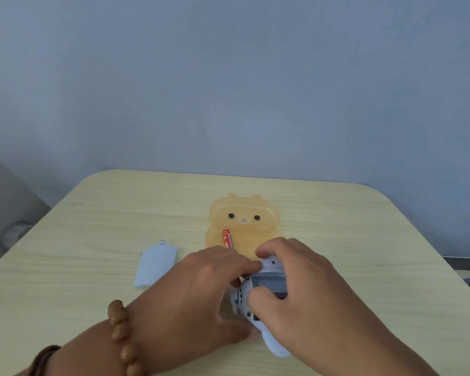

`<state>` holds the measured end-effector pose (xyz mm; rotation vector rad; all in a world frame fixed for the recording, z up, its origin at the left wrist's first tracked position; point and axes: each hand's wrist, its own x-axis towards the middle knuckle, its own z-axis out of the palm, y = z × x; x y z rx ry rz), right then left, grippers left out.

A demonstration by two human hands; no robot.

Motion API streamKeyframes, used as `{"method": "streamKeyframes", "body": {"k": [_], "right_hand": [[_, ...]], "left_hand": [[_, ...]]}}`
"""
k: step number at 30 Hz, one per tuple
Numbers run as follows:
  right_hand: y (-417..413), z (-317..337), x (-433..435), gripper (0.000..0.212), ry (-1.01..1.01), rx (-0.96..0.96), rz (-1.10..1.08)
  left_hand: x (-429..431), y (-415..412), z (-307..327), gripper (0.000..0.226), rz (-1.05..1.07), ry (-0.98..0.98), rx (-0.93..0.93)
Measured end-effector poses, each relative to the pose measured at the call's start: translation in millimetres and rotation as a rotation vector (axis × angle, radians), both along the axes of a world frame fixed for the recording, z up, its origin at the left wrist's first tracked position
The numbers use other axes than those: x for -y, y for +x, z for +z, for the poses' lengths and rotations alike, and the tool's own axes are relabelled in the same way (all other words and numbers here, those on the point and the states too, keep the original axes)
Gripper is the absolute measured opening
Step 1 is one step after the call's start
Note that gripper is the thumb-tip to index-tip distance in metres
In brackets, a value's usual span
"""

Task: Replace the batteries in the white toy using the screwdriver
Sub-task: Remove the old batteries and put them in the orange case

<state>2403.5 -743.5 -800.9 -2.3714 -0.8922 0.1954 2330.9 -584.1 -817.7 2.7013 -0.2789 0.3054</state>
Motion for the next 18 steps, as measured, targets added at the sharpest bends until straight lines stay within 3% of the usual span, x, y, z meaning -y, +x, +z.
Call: {"method": "streamKeyframes", "body": {"k": [3,5,9,13,18], "right_hand": [[-0.7,-2.2,5.3,0.055,0.035,0.004,0.012],[-3.3,-4.0,11.0,0.055,0.035,0.112,0.018],[1.6,-3.4,21.6,0.031,-0.028,0.348,0.102],[5.2,3.6,19.1,0.027,-0.082,0.212,0.203],[8.3,9.1,14.4,0.023,-0.132,0.203,0.270]], "left_hand": [[-2.8,0.7,-1.9,0.060,0.028,-0.006,-0.016],[-5.5,0.2,-2.2,0.062,0.034,-0.031,-0.027],[-8.3,0.8,-4.3,0.064,0.055,0.000,-0.030],[-8.5,2.4,-0.6,0.065,0.056,-0.041,-0.078],[-9.0,2.6,1.3,0.061,0.046,-0.034,-0.080]]}}
